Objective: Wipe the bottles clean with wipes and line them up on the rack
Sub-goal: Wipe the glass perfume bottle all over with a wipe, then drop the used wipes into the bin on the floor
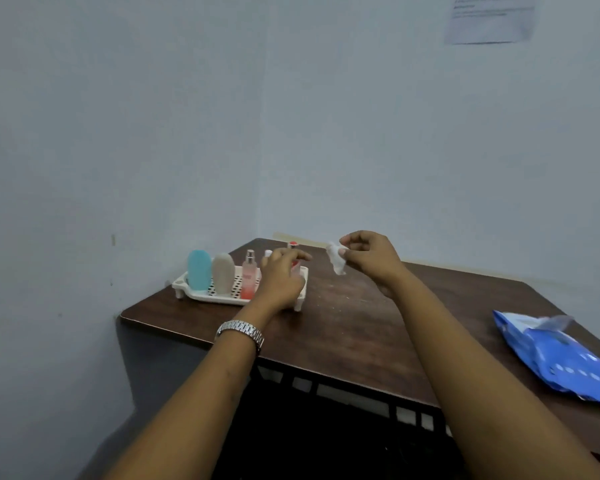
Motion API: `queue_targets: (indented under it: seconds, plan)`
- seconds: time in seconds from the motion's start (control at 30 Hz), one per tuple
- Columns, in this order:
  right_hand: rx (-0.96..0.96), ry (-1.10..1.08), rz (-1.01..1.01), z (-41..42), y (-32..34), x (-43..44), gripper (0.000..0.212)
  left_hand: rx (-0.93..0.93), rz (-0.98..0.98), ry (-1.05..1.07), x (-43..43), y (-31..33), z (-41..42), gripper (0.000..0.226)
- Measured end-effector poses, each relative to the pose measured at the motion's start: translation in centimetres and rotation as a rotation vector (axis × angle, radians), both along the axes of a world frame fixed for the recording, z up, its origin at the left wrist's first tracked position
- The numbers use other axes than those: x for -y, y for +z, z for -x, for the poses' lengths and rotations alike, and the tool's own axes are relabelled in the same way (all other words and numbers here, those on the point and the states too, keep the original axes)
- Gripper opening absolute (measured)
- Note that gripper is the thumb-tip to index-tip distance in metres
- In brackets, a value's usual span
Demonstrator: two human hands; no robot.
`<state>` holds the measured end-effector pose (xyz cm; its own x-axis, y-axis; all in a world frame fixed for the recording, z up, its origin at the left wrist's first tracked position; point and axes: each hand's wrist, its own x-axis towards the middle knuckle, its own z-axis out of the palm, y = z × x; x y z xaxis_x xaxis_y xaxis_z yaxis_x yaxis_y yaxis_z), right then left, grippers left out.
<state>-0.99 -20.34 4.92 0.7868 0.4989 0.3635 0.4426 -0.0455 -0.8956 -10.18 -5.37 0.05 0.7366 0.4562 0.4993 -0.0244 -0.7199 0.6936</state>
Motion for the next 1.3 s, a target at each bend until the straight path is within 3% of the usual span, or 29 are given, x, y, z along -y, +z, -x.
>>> queue_targets:
  seconds: [0.1,0.17,0.23,0.3,0.43,0.57,0.73,0.8,0.93,1.07,1.3]
  plan:
    - [-0.141,0.033,-0.167,1.7,-1.1,5.3,0.013,0.16,0.165,-0.107,6.0,-1.2,0.3,0.044]
    - [-0.181,0.013,-0.239,3.0,-2.0,9.3,0.014,0.174,0.385,-0.263,10.5,-1.8,0.8,0.039]
    - [-0.213,-0.028,-0.291,4.1,-3.0,13.4,0.015,0.044,0.664,-0.478,15.1,-2.1,1.0,0.035]
    - [-0.281,-0.066,-0.373,5.2,-4.6,17.5,0.014,-0.171,0.776,-0.651,19.1,-2.6,1.0,0.027]
    - [-0.395,-0.158,-0.419,6.8,-9.5,25.5,0.014,-0.459,0.741,-0.838,26.0,-6.0,-0.4,0.028]
    - [-0.52,-0.232,-0.339,8.4,-16.0,33.9,0.015,-0.438,0.718,-0.924,31.9,-9.0,-1.2,0.033]
    - [-0.7,-0.383,-0.421,9.7,-24.8,42.3,0.018,-0.684,0.312,-1.081,39.3,-14.2,-2.7,0.027]
    - [-0.773,-0.514,-0.431,9.4,-28.7,44.8,0.018,-0.802,0.346,-1.035,42.5,-18.4,-3.5,0.028]
    - [-0.887,-0.819,-0.356,6.9,-36.7,48.9,0.015,-0.955,0.595,-0.84,47.3,-25.7,-5.7,0.031]
    - [-1.004,-1.061,-0.317,4.0,-44.1,52.1,0.017,-1.016,0.638,-0.725,50.6,-30.0,-7.8,0.032]
    - [-1.159,-1.145,-0.255,0.1,-52.7,53.0,0.023,-1.101,0.607,-0.727,54.1,-36.4,-10.8,0.033]
